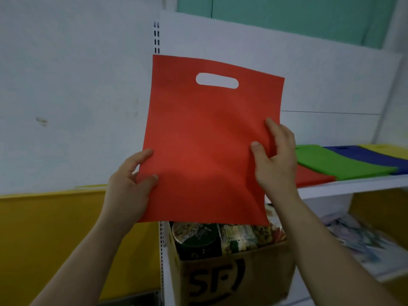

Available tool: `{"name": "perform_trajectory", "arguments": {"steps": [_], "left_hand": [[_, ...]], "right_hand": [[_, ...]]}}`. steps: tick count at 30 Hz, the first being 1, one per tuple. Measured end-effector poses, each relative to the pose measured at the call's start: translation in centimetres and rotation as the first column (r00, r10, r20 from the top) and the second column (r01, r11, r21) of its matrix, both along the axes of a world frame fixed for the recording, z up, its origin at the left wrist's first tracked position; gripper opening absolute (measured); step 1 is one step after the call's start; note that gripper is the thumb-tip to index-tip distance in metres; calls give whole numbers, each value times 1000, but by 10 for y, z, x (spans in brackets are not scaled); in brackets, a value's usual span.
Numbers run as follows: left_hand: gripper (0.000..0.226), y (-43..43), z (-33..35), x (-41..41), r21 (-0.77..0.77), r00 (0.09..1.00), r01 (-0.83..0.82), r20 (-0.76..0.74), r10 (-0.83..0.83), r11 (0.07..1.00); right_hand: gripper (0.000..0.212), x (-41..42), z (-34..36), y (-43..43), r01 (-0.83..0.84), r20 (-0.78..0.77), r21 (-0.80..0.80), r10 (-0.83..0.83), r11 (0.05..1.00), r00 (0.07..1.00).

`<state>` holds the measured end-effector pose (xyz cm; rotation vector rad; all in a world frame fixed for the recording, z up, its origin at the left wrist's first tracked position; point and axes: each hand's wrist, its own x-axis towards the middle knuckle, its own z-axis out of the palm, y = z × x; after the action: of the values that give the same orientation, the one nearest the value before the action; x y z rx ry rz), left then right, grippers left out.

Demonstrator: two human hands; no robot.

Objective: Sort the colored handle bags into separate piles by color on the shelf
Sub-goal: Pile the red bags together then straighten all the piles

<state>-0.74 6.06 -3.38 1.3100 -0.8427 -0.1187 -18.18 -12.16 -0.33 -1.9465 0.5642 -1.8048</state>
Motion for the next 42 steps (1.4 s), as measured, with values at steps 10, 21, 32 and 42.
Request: {"name": "perform_trajectory", "arguments": {"steps": [10, 21, 32, 42], "left_hand": [[55, -34, -15, -95, 74, 994, 10, 106, -18, 997], [52, -119, -28, -240, 147, 986, 16, 164, -40, 989], [53, -157, -9, -241, 244, 960, -176, 258, 111, 954], [69, -189, 17, -166, 448, 930, -207, 367, 32, 870]], "right_hand": [[40, -109, -24, -24, 92, 90, 20, -93, 996, 992], [45, -264, -39, -102, 155, -128, 108, -141, 982, 982], [68, -254, -23, -162, -14, -331, 122, 54, 992, 942], [63, -153, 0, -228, -22, -435, 118, 72, 993, 898]]}}
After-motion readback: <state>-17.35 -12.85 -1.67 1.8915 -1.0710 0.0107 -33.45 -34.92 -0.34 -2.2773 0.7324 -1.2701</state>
